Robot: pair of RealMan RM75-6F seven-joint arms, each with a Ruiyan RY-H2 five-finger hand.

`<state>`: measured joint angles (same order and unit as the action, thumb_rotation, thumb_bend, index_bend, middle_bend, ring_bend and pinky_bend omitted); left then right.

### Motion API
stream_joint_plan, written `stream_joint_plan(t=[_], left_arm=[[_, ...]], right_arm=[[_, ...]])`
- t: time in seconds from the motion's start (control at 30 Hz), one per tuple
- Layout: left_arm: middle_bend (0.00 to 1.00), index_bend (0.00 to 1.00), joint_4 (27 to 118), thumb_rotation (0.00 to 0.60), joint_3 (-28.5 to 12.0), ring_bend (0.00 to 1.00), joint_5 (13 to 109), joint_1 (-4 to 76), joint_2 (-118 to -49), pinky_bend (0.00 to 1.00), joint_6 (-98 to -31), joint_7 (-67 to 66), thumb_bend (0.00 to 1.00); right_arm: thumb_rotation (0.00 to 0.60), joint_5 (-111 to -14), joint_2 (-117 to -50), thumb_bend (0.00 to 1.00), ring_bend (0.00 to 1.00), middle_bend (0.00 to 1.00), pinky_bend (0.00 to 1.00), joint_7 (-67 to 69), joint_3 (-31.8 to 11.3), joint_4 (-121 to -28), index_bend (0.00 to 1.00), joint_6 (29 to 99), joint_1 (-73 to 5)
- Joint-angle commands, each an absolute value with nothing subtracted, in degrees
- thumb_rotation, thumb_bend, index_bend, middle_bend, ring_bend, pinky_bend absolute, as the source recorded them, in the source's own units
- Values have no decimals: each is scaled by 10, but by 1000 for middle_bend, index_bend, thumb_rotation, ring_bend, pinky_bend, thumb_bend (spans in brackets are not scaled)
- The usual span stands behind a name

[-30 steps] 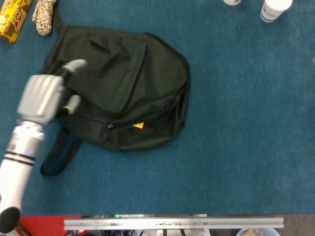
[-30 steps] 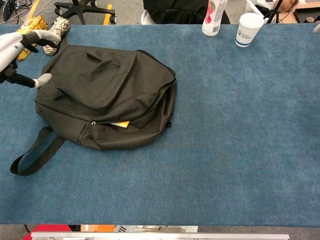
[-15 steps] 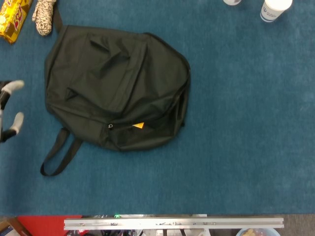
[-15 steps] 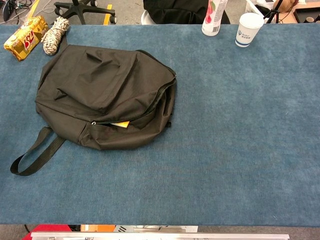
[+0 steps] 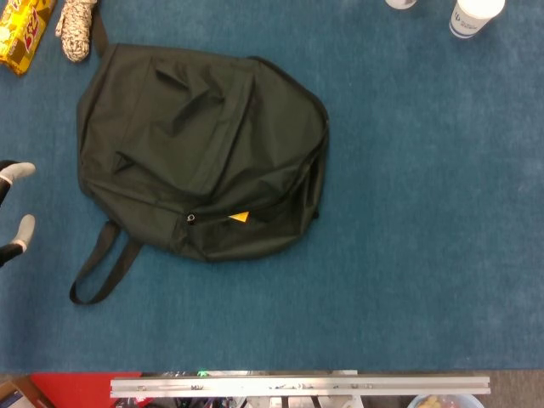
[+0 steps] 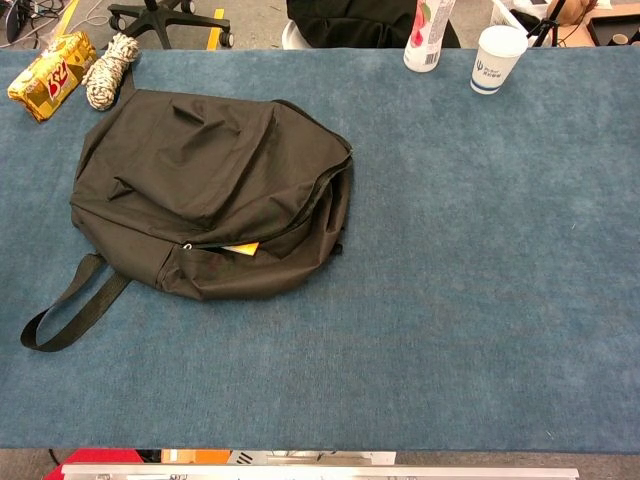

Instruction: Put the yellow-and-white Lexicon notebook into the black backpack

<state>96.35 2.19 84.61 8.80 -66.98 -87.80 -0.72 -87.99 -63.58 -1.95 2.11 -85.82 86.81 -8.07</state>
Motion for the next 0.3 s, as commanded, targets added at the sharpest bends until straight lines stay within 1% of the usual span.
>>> stream_joint_plan(t=[0.03, 0.3], left_arm=[[270, 260, 965, 600, 19, 213, 849, 86, -670, 229, -878, -7, 318], [269, 260, 965, 600, 13, 213, 852, 81, -672, 229, -870, -11, 317]], right_arm=[[600, -892, -641, 238, 307, 448, 380, -16, 19, -858, 408, 869, -82], [600, -920, -646, 238, 307, 449, 381, -13, 19, -865, 410, 866, -85]])
